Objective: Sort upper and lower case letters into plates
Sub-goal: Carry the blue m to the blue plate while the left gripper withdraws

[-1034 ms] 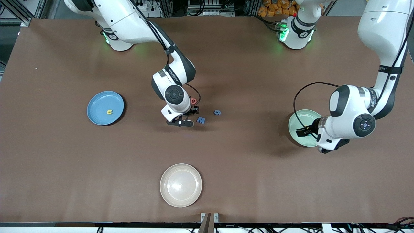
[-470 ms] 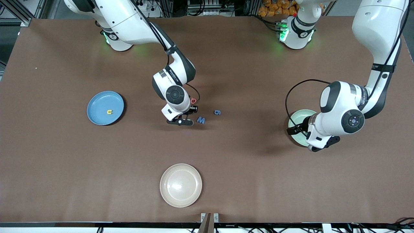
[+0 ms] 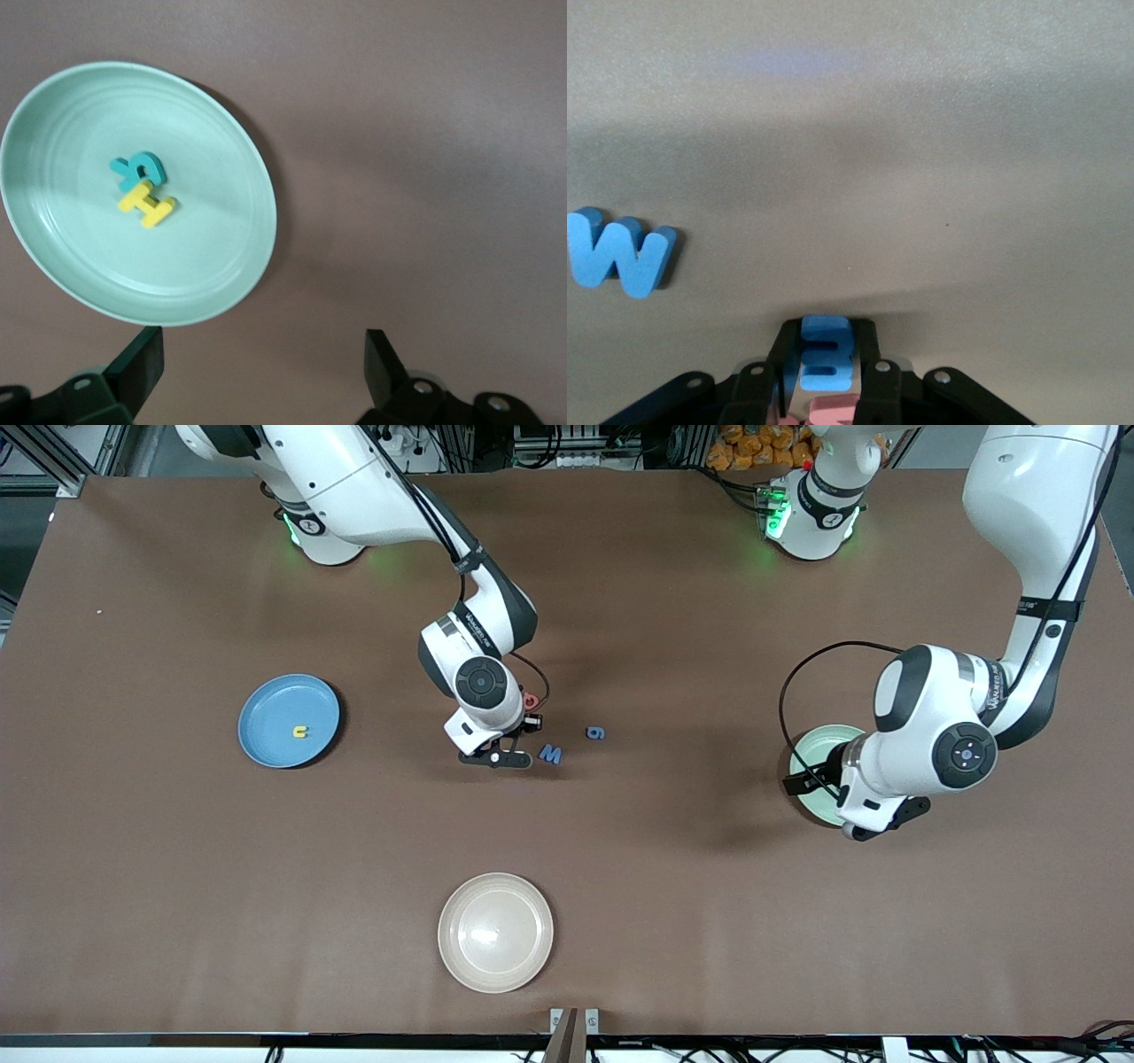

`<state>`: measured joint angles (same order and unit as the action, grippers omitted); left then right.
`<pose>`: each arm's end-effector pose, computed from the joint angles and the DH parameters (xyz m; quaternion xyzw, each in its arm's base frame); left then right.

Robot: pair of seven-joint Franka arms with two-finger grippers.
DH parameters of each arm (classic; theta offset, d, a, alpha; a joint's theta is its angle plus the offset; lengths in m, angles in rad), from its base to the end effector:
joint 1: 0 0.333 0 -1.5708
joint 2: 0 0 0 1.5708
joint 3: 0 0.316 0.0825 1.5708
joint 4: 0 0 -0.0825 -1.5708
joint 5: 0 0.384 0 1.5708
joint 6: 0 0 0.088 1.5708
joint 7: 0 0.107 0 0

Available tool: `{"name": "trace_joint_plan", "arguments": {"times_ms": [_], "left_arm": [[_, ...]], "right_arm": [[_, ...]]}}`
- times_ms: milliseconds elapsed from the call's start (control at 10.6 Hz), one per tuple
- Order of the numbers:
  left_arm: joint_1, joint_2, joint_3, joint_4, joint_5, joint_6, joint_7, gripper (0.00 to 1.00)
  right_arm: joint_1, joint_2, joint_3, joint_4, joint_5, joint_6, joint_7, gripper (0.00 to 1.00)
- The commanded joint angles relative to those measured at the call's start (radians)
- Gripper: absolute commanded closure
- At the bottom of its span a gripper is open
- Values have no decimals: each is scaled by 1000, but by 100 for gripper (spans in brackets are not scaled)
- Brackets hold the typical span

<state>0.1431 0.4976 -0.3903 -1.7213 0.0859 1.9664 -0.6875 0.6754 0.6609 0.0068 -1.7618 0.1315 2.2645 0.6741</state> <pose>0.6259 -0.1298 0.2999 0.9708 0.2078 -0.1199 0.0016 0.4981 0.4087 0.1778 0.9948 -0.0424 -0.0923 0.0112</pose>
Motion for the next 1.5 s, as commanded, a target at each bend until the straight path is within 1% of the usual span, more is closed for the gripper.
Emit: {"name": "trace_joint_plan", "arguments": {"times_ms": [0, 188, 282, 376, 564, 658, 846, 940, 1128, 1222, 1410], "left_arm": [[-72, -13, 1, 37, 21, -49, -111, 0], [-103, -13, -1, 58, 17, -58, -159, 0], [-118, -13, -5, 83, 11, -69, -170, 0], [-138, -11, -10, 92, 12, -73, -179, 0], [-196, -11, -22, 95, 20, -72, -165, 0], [-224, -2, -22, 123, 20, -70, -164, 0], [-279, 15, -22, 138, 20, -60, -176, 0], [-302, 22, -21, 149, 20, -54, -178, 0], [-367, 48, -13, 201, 44, -50, -179, 0], [-387, 61, -15, 216, 101, -49, -178, 0], [-434, 93, -15, 253, 120, -21, -173, 0]], "right_arm": [[6, -4, -5, -7, -9, 3, 7, 82], [-13, -7, -4, -1, -6, -9, 7, 83], [-46, -15, 1, 2, 17, -29, 1, 84], [-80, -18, 2, 33, 74, -98, -7, 86], [-187, -29, 1, 109, 170, -295, -89, 86], [-253, -40, 1, 128, 192, -384, -143, 85], [-368, -59, -4, 136, 188, -520, -250, 85], [-405, -60, -8, 134, 169, -561, -270, 85], [-463, -58, -10, 127, 33, -624, -280, 86], [-512, -57, -10, 116, -17, -652, -280, 86], [-581, -47, -10, 87, -81, -654, -286, 86]]}}
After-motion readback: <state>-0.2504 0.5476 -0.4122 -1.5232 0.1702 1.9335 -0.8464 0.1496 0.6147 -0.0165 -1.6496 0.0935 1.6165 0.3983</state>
